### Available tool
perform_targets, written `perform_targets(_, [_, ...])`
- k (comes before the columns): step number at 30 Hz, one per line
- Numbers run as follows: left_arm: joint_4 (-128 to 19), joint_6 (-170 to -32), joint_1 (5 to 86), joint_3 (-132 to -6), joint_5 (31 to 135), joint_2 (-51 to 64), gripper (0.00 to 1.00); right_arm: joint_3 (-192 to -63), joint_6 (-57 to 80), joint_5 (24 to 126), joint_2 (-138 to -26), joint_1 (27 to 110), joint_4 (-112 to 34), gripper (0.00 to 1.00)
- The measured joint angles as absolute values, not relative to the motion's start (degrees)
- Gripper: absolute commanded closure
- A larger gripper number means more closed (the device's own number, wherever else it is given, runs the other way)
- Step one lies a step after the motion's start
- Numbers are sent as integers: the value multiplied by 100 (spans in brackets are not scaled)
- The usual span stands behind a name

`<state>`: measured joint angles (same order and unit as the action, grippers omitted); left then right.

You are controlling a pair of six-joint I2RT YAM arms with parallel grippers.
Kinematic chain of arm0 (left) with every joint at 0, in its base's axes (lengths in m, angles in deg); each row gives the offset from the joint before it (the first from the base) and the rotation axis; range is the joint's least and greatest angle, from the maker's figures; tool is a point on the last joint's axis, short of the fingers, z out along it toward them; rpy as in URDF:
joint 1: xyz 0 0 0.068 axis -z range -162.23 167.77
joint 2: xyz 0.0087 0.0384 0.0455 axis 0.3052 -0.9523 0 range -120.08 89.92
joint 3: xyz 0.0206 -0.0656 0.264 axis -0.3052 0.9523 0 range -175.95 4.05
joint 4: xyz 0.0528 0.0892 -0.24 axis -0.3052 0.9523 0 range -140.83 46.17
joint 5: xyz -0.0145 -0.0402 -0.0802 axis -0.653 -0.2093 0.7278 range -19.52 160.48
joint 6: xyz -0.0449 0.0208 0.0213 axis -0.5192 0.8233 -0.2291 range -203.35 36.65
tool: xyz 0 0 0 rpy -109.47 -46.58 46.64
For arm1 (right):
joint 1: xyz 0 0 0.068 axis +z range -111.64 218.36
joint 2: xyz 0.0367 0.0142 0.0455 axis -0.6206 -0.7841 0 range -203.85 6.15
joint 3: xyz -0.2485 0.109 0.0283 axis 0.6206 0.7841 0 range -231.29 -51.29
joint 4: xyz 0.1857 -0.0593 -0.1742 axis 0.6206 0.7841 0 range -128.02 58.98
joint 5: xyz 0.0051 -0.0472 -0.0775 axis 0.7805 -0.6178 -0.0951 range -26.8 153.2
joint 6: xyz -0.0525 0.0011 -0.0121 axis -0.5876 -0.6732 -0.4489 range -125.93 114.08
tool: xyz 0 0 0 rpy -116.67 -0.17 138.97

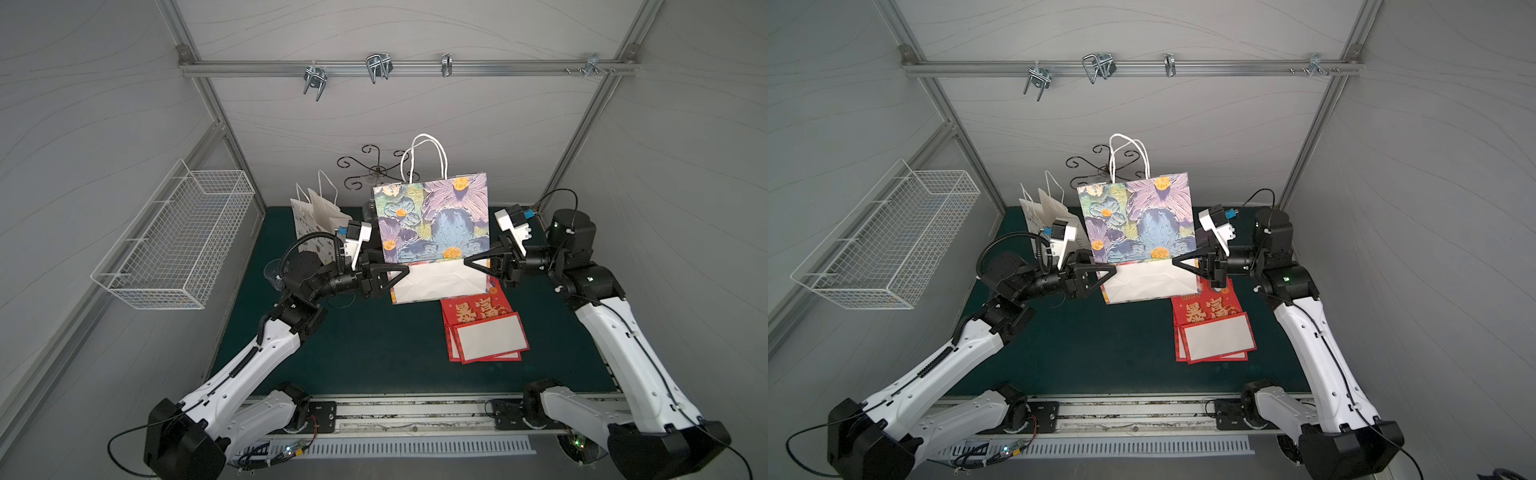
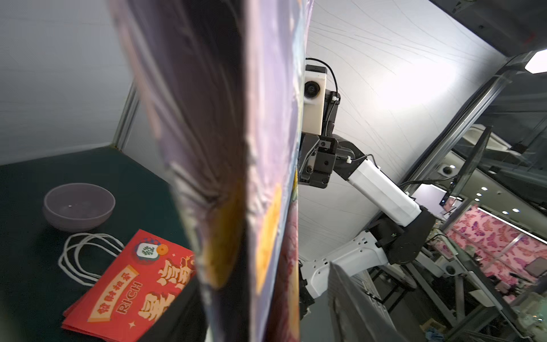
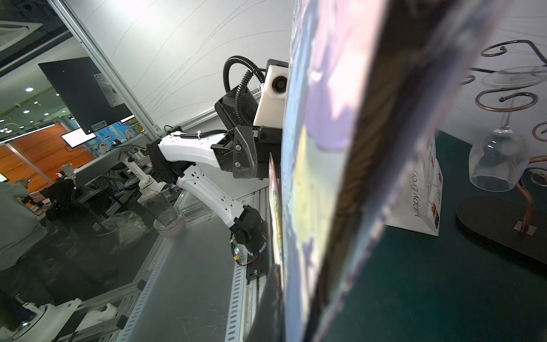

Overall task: Put away the paper bag
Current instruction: Press the paper bag at the center of the board, then place the paper bag at the center of the board.

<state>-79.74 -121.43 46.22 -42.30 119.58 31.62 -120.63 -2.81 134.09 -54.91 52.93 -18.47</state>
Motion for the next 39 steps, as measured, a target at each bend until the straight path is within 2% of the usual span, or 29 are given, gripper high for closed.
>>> perform_targets(2, [-7965,-12102,4622,-4243,12026,3162,75,-12056,-283,13354,-5491,5300,-1829,100])
perform_targets(4, [-7930,-12056,4622,-4256,12054,3162,95,-12054,-283,13302,-5491,5302,-1812,100])
perform_targets(5, [-7902,-12014,4617,-4267,12065,3162,100,-12054,-283,13273,-5491,5302,-1803,100])
perform_targets(6, [-7873,-11966,4617,-4274,12078,3162,100,-12054,-283,13247,-5491,5304,-1788,100])
perform_targets(7, [-7825,-11887,4615,-4283,12067,3162,100,-12054,-288,13221,-5491,5304,-1770,94])
perform_targets(9, [-7703,-11800,4617,-4313,12035,3162,100,-12054,-299,13110,-5486,5304,-1661,56])
perform_targets(10, [-7633,-11752,4615,-4331,12011,3162,100,-12054,-316,13016,-5480,5304,-1576,41])
perform_targets(12, [-7423,-11662,4619,-4396,11899,3160,100,-12054,-386,12749,-5447,5304,-1403,25])
perform_targets(15, [-7154,-11570,4731,-4470,11552,3118,100,-12043,-432,12106,-5246,5232,-1112,13])
perform_targets(18, [-6988,-11503,5050,-4514,11147,2904,100,-12043,-489,11195,-4879,5031,-725,8])
perform_targets(22, [-6850,-11507,5732,-4523,10564,2423,100,-12150,-701,9781,-4330,4926,-48,8])
perform_targets(28, [-7185,-11881,6711,-4602,9783,1383,100,-12227,-886,8452,-3558,4926,520,8])
perform_targets(35, [-7993,-12878,7437,-5185,8970,-191,100,-12260,-998,7975,-3340,4926,566,8])
perform_targets(39, [-8190,-13457,7660,-5185,8485,-611,100,-12133,-976,7912,-3360,4926,520,8])
